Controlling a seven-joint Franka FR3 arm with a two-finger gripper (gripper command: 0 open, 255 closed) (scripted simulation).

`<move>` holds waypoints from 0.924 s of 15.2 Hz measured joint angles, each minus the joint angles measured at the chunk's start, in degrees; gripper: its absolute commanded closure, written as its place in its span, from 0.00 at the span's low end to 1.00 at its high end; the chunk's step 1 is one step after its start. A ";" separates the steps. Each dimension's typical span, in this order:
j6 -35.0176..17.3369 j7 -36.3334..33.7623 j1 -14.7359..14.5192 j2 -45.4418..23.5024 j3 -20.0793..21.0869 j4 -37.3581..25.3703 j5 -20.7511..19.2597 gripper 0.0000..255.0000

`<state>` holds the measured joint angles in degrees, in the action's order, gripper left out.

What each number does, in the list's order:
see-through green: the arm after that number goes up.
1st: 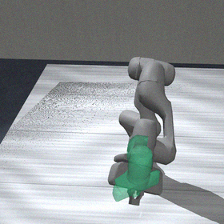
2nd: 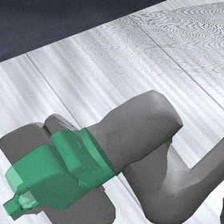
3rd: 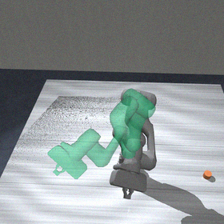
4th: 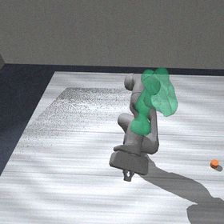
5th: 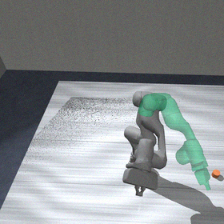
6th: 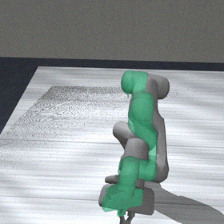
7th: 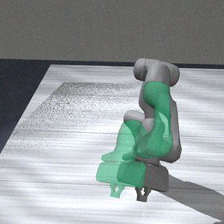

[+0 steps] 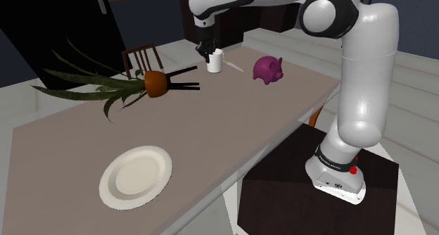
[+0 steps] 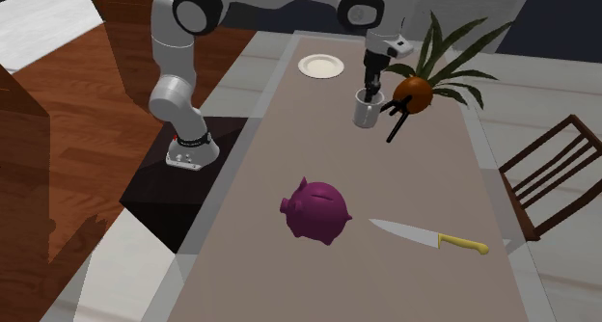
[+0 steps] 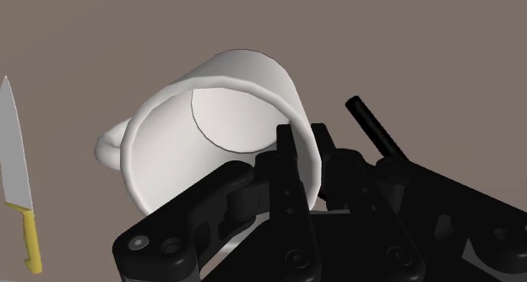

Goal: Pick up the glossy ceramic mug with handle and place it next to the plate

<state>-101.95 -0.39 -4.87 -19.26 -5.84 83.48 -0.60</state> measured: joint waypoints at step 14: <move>0.19 -15.58 -10.77 -7.95 4.73 -7.59 -1.17 1.00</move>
<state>-101.76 -15.97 -15.64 -27.21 -1.11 75.89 -1.78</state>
